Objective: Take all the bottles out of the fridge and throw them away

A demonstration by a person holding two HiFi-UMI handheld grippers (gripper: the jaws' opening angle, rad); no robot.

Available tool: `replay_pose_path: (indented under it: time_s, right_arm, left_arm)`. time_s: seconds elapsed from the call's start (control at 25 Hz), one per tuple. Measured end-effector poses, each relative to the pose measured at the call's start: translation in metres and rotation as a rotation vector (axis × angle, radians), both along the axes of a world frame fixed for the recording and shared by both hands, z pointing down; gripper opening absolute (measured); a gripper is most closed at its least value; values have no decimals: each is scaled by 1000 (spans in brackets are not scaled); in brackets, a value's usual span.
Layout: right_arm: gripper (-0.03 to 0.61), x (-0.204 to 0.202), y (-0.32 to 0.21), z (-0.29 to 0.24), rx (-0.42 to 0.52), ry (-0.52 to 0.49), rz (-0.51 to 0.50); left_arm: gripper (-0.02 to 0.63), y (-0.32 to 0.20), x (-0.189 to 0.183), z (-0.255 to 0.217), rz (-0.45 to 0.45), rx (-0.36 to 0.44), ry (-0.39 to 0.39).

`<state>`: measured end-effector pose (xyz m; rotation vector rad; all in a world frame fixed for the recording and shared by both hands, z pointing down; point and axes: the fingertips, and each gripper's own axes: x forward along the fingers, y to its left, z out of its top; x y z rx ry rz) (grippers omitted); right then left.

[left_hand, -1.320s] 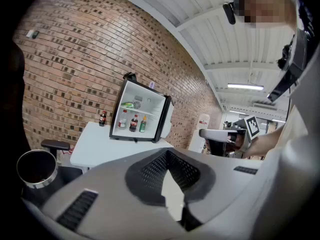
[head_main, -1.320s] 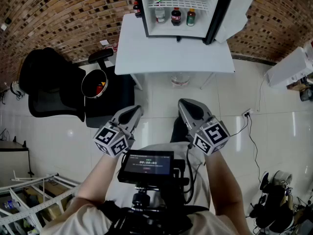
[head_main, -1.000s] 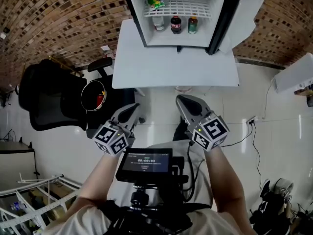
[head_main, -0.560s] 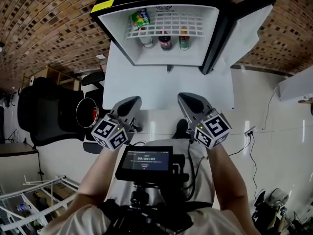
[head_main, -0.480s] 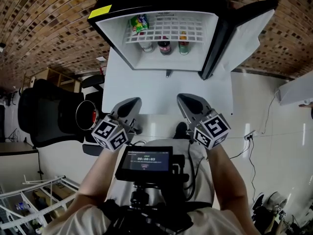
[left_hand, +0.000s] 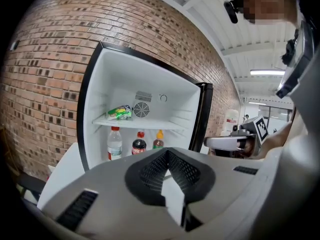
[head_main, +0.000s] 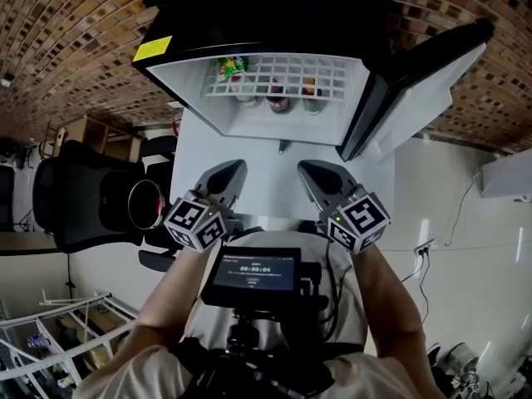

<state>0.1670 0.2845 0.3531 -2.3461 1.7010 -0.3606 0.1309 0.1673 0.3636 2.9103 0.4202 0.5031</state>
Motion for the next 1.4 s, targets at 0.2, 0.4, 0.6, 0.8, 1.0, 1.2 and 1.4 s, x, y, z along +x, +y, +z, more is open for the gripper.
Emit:
replay_pose_path:
  time_s: [0.2,0.4,0.6,0.8,1.0,1.2,1.4]
  right_arm:
    - [3,14,-1,6,-8,-13,13]
    - [3,18,3,8,-21,-6,31]
    - [3,25,15,12,-27,-28,82]
    - [3,34,22,17,-42,-50,131]
    - [3,37,25,19,-47,-80,165]
    - [3,46,31,22,-53,-90,231]
    - [3,44,40,26,-75,-116,297]
  left_arm:
    - [8,2,31,9,28,22,-8]
    - [8,8,67,29,68,52,-32]
    - [12,3,102,45,40,94,-54]
    - [120,-10,135,62,-3,107,-67]
    - [295,-21,163,85,-23,141,-96]
    - [341,-23,191,118,-5,185,-132]
    - [385,-26,208,140,-44,206,-160]
